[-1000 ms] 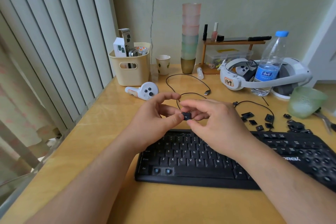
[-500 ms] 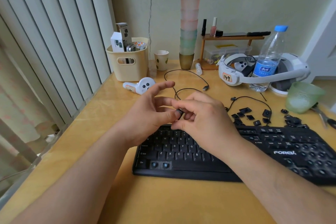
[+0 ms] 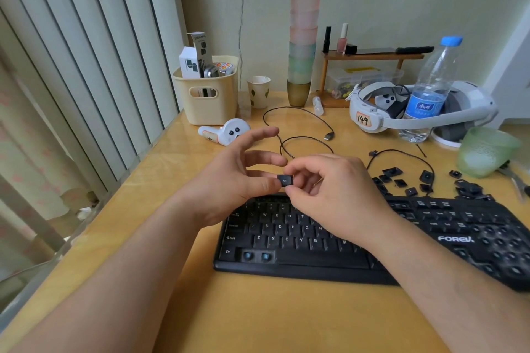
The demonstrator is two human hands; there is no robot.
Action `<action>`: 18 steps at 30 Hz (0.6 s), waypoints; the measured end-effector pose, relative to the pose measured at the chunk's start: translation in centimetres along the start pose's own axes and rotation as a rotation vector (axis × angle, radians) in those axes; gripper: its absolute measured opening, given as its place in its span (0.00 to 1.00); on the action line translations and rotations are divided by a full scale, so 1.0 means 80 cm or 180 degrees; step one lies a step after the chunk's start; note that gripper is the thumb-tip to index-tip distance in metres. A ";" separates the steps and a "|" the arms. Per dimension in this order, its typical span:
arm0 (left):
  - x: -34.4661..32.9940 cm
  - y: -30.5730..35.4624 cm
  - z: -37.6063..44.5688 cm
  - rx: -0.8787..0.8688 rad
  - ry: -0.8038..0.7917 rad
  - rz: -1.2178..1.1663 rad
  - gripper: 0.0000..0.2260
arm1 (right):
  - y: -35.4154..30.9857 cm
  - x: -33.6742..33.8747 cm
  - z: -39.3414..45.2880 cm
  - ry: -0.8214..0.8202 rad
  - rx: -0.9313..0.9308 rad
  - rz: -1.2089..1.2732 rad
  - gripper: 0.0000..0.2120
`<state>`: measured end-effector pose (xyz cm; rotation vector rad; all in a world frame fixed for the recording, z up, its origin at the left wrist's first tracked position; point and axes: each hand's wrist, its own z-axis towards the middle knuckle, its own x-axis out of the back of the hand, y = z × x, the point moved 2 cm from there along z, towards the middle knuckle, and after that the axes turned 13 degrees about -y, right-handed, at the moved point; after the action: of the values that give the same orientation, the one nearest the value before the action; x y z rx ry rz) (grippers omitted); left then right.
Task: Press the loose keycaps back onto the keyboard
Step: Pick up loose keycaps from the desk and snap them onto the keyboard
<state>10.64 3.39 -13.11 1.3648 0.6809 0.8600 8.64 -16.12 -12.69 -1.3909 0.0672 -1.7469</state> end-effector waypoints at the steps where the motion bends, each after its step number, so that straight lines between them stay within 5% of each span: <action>1: 0.000 0.000 -0.001 0.0016 -0.0023 0.0029 0.36 | -0.001 0.000 0.000 -0.0026 -0.0024 -0.0013 0.10; 9: 0.009 0.006 -0.013 0.0097 -0.0122 0.0051 0.27 | -0.014 0.010 -0.008 -0.0417 -0.0375 0.0168 0.06; 13: 0.025 0.016 -0.019 0.0133 0.0548 0.1096 0.17 | -0.030 -0.001 -0.022 -0.0983 -0.0394 0.0260 0.06; 18: 0.019 0.020 -0.042 0.0571 0.0186 0.2002 0.12 | -0.045 -0.022 -0.032 -0.1631 -0.0422 -0.0086 0.06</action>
<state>8.47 6.49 -11.73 1.7585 0.3728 1.3624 4.46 -13.93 -13.11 -1.9044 -0.1181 -1.3780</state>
